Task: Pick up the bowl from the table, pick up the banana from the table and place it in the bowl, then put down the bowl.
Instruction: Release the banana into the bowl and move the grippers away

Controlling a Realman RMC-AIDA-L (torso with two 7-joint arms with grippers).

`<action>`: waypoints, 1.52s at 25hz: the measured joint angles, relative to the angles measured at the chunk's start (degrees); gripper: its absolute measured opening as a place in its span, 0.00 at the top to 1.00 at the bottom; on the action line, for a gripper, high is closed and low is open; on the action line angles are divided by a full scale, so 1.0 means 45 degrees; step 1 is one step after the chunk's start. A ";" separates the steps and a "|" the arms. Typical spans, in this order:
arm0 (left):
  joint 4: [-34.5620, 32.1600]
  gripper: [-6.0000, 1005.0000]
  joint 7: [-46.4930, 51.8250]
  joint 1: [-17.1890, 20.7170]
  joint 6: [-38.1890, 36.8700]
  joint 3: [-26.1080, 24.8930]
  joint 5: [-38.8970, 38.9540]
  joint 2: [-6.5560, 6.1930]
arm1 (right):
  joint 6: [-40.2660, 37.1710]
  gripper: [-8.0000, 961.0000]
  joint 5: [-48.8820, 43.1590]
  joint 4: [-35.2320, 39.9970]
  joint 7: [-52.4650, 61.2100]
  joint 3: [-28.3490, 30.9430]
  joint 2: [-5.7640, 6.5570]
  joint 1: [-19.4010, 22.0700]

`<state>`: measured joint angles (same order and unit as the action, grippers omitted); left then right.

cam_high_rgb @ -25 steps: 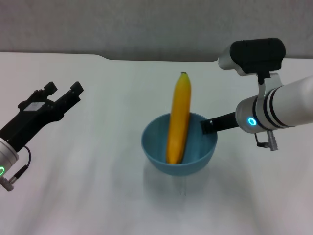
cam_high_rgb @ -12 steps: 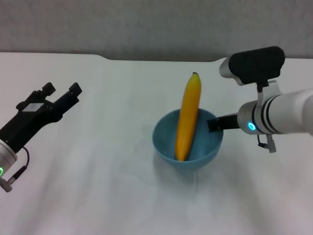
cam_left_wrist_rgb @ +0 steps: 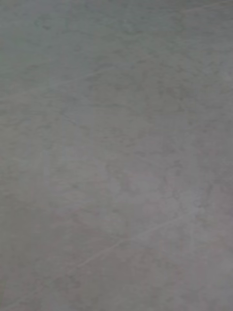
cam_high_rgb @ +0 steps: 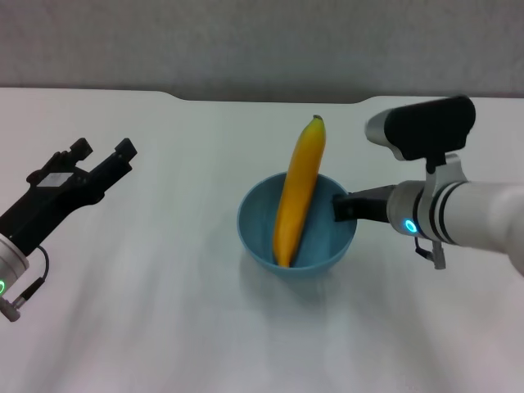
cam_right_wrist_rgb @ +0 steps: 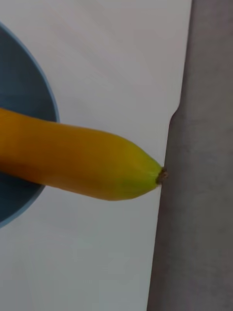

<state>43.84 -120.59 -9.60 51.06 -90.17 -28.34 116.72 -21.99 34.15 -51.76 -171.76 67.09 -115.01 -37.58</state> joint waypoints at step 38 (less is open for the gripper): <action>0.0023 0.11 0.0000 0.0114 0.0006 0.0021 0.0002 0.0017 | 0.2295 0.36 -0.0348 -0.1253 0.0005 -0.1279 0.0041 0.2064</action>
<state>43.94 -120.59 -9.08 51.09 -90.08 -28.33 116.79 -11.66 32.59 -57.39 -171.73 61.34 -114.83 -28.29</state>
